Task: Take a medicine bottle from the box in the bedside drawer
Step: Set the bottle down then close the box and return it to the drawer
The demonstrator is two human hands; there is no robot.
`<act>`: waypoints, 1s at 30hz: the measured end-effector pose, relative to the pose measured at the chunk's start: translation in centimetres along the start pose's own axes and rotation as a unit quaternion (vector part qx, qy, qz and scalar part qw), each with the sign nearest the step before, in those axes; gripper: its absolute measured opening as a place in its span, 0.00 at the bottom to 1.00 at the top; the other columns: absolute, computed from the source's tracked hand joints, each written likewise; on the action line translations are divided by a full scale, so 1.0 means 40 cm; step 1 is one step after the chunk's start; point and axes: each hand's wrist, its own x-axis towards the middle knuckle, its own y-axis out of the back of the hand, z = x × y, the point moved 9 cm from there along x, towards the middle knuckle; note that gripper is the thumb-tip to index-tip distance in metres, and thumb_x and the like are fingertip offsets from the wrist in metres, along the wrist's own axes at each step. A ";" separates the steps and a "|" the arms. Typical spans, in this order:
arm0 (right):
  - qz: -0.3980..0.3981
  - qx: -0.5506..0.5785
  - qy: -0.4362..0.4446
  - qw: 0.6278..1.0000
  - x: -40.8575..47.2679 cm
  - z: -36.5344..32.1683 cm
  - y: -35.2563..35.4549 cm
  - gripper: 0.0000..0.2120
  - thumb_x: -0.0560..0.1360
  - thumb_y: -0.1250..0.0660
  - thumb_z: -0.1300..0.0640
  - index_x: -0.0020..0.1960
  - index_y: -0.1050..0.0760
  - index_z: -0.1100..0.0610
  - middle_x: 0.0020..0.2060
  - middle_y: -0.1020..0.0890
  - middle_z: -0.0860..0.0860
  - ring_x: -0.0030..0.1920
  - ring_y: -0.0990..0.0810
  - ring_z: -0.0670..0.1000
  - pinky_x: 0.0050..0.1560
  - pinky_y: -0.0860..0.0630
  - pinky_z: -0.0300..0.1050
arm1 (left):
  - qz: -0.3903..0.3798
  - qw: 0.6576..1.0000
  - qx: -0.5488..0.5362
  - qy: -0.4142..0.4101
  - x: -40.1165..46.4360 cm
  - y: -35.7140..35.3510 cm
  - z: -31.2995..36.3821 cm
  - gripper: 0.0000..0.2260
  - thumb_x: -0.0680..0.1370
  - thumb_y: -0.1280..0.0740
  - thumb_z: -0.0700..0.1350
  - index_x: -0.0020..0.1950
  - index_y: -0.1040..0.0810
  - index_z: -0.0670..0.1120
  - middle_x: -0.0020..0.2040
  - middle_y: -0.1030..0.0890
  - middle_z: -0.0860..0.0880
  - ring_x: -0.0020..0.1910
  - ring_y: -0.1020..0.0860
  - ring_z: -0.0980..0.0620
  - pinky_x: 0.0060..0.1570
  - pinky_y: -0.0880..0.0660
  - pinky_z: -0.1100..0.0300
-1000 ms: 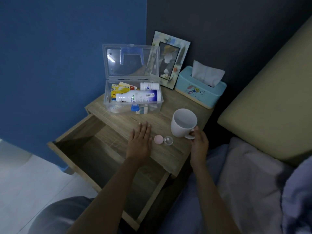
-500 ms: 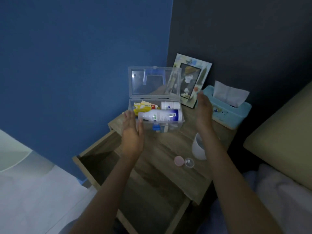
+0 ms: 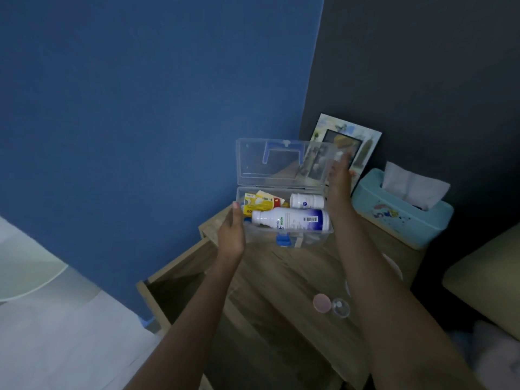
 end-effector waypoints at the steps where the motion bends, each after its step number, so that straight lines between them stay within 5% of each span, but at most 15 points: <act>1: 0.004 0.024 0.015 1.000 -0.027 0.004 0.015 0.34 0.79 0.52 0.34 0.76 0.38 0.55 0.74 0.33 0.55 0.73 0.33 0.54 0.74 0.39 0.50 | 0.000 1.000 -0.018 0.020 0.002 0.001 -0.008 0.32 0.79 0.54 0.64 0.75 0.34 0.46 0.74 0.31 0.45 0.73 0.33 0.46 0.71 0.38 0.52; 4: 0.051 0.041 0.023 0.998 -0.116 0.057 0.089 0.28 0.77 0.48 0.33 0.66 0.27 0.50 0.66 0.23 0.55 0.54 0.17 0.49 0.52 0.21 0.45 | -0.012 0.994 -0.091 0.052 -0.002 -0.006 -0.015 0.36 0.77 0.56 0.68 0.77 0.38 0.49 0.77 0.36 0.47 0.76 0.37 0.48 0.74 0.43 0.49; 8: 0.102 -0.045 0.057 0.992 -0.215 0.109 0.125 0.16 0.76 0.40 0.37 0.41 0.22 0.46 0.40 0.16 0.50 0.40 0.17 0.51 0.40 0.21 0.39 | -0.044 0.984 -0.165 0.051 -0.012 -0.013 -0.002 0.32 0.75 0.52 0.70 0.68 0.26 0.53 0.67 0.23 0.49 0.68 0.26 0.50 0.69 0.32 0.51; 13: 0.123 -0.075 0.053 0.988 -0.224 0.175 0.137 0.18 0.74 0.30 0.48 0.57 0.21 0.59 0.50 0.16 0.56 0.50 0.17 0.54 0.45 0.22 0.44 | -0.004 0.997 -0.063 0.045 -0.012 0.011 -0.008 0.21 0.76 0.37 0.61 0.57 0.19 0.46 0.53 0.16 0.47 0.55 0.18 0.47 0.58 0.23 0.51; 17: 0.086 -0.030 0.028 0.995 -0.203 0.201 0.134 0.20 0.73 0.28 0.52 0.63 0.24 0.58 0.53 0.16 0.54 0.45 0.17 0.49 0.33 0.24 0.33 | 0.002 0.999 -0.038 0.038 -0.004 0.019 -0.001 0.15 0.77 0.33 0.54 0.52 0.19 0.43 0.52 0.16 0.42 0.51 0.17 0.45 0.55 0.21 0.51; 21: 0.071 0.012 -0.043 0.996 -0.188 0.233 0.128 0.20 0.73 0.28 0.53 0.62 0.24 0.60 0.50 0.17 0.55 0.39 0.19 0.47 0.32 0.25 0.37 | 0.004 0.999 -0.005 0.031 0.005 0.023 -0.003 0.16 0.77 0.35 0.54 0.53 0.19 0.42 0.52 0.16 0.40 0.48 0.18 0.46 0.49 0.23 0.55; 23: 0.072 0.008 -0.048 0.996 -0.183 0.235 0.131 0.19 0.73 0.28 0.54 0.61 0.23 0.63 0.47 0.17 0.57 0.39 0.19 0.50 0.33 0.24 0.38 | 0.010 0.999 -0.006 0.042 0.000 0.016 -0.010 0.21 0.77 0.35 0.56 0.59 0.21 0.40 0.57 0.18 0.40 0.54 0.19 0.44 0.54 0.23 0.52; 25: 0.071 0.014 -0.046 0.996 -0.181 0.235 0.134 0.19 0.73 0.28 0.54 0.61 0.23 0.64 0.48 0.17 0.58 0.41 0.19 0.52 0.33 0.24 0.38 | 0.107 0.993 -0.001 0.049 -0.029 0.043 -0.026 0.27 0.74 0.31 0.57 0.67 0.27 0.41 0.65 0.23 0.42 0.62 0.23 0.43 0.59 0.25 0.51; 27: 0.067 0.020 -0.042 0.997 -0.182 0.235 0.134 0.19 0.73 0.28 0.55 0.60 0.23 0.63 0.47 0.17 0.57 0.39 0.18 0.50 0.29 0.23 0.35 | 0.216 0.976 -0.008 0.027 -0.100 0.071 -0.049 0.24 0.73 0.31 0.58 0.62 0.27 0.45 0.58 0.22 0.46 0.54 0.22 0.49 0.48 0.25 0.58; 30: 0.064 0.030 -0.034 0.997 -0.184 0.233 0.128 0.19 0.73 0.28 0.54 0.60 0.23 0.62 0.45 0.17 0.54 0.37 0.18 0.46 0.26 0.24 0.33 | 0.051 0.997 -0.039 0.050 -0.150 -0.055 -0.119 0.13 0.77 0.35 0.55 0.52 0.23 0.48 0.46 0.19 0.50 0.44 0.20 0.54 0.38 0.28 0.65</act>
